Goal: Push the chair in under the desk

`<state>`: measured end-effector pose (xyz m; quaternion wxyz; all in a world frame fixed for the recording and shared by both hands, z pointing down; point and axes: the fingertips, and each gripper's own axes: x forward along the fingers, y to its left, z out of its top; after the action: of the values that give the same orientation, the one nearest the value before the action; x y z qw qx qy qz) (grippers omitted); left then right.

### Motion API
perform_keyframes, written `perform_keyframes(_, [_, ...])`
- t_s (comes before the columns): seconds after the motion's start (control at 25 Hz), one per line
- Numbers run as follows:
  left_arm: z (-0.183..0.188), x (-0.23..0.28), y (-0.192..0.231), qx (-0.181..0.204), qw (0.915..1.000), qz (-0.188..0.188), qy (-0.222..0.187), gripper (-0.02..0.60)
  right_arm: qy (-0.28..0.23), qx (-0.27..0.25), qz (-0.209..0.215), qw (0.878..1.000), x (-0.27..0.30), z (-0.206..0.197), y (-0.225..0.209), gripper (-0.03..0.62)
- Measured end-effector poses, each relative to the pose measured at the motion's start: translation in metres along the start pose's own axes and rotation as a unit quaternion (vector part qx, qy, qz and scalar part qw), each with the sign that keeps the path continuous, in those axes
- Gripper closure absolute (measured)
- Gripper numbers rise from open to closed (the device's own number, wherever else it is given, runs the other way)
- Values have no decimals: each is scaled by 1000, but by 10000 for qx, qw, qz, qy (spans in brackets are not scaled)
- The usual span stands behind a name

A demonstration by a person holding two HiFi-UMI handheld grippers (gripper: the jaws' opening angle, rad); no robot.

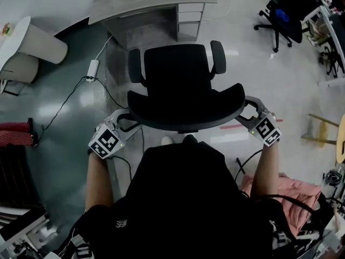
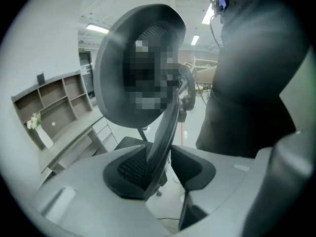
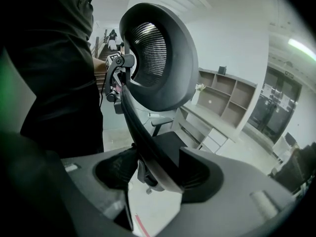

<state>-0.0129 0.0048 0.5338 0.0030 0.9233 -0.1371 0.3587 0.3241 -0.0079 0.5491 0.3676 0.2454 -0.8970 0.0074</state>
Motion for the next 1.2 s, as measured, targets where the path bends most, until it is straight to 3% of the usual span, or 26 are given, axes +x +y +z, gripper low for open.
perform_keyframes(0.28, [-4,-1,15,-421,9986,-244,189,430,-184,-220,215,9994,21,11,-23,332])
perform_keyframes(0.56, [-19,-12,44,-447,9977,370,364,403,-464,-425,419,9971,52,38,-43,332])
perform_keyframes(0.8, [-38,-22,73,-575,9937,407,868,388,-691,-504,605,9945,76,62,-50,338])
perform_keyframes(1.2, [-73,-61,120,-422,9943,675,707,376,-604,-443,658,9950,127,110,-49,336])
